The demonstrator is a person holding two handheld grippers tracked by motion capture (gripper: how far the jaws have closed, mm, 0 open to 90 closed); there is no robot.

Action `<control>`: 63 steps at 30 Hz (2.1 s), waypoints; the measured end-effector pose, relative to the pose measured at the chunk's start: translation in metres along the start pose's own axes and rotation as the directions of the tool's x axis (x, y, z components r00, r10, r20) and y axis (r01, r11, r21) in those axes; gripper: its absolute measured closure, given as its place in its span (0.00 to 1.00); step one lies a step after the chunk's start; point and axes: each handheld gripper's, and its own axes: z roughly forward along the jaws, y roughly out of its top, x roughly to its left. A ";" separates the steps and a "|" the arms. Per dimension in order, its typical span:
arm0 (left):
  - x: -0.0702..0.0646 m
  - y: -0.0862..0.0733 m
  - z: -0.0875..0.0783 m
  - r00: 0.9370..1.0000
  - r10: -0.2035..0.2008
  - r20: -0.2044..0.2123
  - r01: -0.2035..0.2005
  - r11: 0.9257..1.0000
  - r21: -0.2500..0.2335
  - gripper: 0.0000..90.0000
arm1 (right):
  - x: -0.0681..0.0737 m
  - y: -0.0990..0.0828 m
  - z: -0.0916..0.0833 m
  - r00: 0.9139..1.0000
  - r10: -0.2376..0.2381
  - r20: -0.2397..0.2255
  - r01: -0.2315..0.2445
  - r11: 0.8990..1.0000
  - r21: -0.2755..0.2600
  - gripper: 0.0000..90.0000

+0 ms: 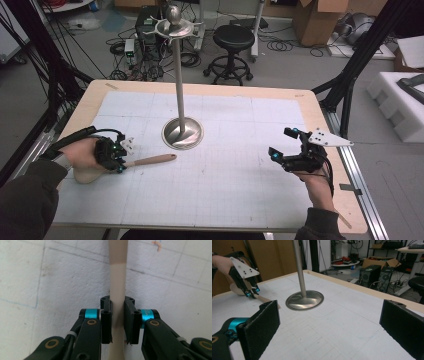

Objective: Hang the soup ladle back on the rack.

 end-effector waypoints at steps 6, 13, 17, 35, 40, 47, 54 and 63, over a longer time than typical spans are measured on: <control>-0.001 -0.007 -0.011 0.999 -0.040 -0.017 0.039 0.997 -0.065 0.87 | 0.001 0.000 -0.001 1.000 0.002 0.002 -0.002 1.000 -0.003 0.02; -0.007 -0.018 -0.028 0.993 -0.117 -0.014 0.110 0.967 -0.228 0.87 | 0.001 0.001 -0.002 1.000 -0.002 0.005 0.002 1.000 -0.005 0.02; -0.010 -0.026 -0.034 0.991 -0.137 0.000 0.131 0.947 -0.295 0.87 | 0.002 0.001 -0.002 1.000 -0.001 0.004 0.001 1.000 -0.006 0.02; -0.024 -0.035 -0.051 0.979 -0.205 0.015 0.177 0.802 -0.570 0.87 | 0.003 0.001 -0.001 1.000 -0.003 0.004 0.003 1.000 -0.004 0.02; -0.023 -0.036 -0.055 0.972 -0.233 0.023 0.194 0.746 -0.637 0.87 | 0.004 0.001 0.000 1.000 -0.008 0.000 0.008 1.000 -0.001 0.02; -0.024 -0.037 -0.062 0.962 -0.272 0.026 0.202 0.644 -0.738 0.87 | 0.003 0.001 -0.001 1.000 -0.005 0.003 0.005 1.000 -0.001 0.02; -0.029 -0.038 -0.067 0.950 -0.312 0.009 0.187 0.549 -0.815 0.87 | 0.003 0.001 -0.001 1.000 -0.003 0.002 0.003 1.000 -0.004 0.02; -0.034 -0.042 -0.071 0.906 -0.424 0.000 0.194 0.416 -0.888 0.87 | 0.003 0.001 -0.002 1.000 -0.003 -0.001 0.003 1.000 -0.004 0.02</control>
